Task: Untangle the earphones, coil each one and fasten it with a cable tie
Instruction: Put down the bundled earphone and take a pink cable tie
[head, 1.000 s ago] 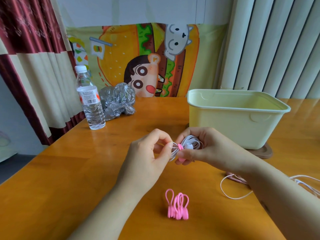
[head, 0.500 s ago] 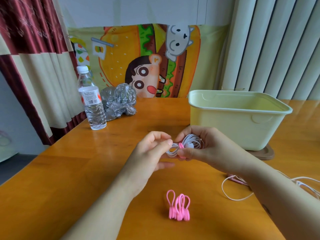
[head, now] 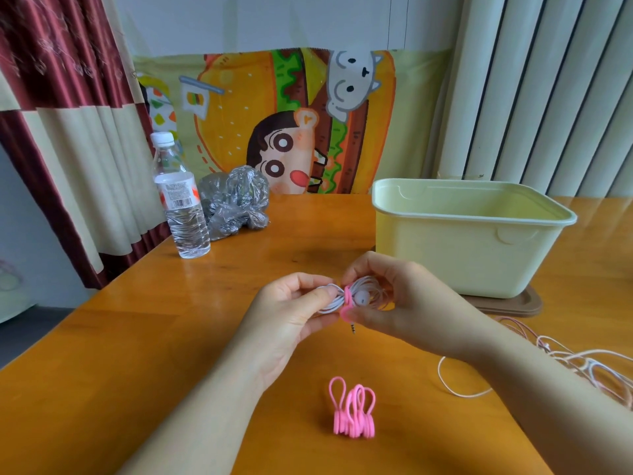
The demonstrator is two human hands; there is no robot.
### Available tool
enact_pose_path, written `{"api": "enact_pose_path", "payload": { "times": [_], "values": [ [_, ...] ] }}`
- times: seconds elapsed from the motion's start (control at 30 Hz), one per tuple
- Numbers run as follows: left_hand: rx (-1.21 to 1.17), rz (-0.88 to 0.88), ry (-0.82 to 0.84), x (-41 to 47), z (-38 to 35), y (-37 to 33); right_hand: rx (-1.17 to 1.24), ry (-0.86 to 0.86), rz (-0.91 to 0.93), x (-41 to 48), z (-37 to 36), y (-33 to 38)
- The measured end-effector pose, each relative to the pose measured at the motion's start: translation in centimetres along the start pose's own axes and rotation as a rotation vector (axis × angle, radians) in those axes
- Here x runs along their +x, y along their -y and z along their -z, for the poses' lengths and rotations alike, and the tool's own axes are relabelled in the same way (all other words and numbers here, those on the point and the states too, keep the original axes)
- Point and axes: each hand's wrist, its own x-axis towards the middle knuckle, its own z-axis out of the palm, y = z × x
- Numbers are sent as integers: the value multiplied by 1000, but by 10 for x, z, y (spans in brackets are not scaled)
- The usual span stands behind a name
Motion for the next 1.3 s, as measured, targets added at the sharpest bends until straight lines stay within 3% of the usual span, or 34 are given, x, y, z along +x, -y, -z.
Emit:
{"api": "enact_pose_path", "payload": {
  "times": [0.37,0.57,0.87,1.13,1.3],
  "values": [
    [-167,-77,131,-3,-1,-2,207,-113,-17,1,4,1],
    [70,-57,229,-5,-3,4,373,-175,-27,4,-1,0],
    [134,-259,23,-5,-8,4,767,-130,-165,6,-11,-7],
    [471,-513,-117,-6,-5,11,403,-193,-183,4,-7,1],
    [649,-669,-192,-7,-6,12,472,-275,-214,4,-14,-2]
  ]
}}
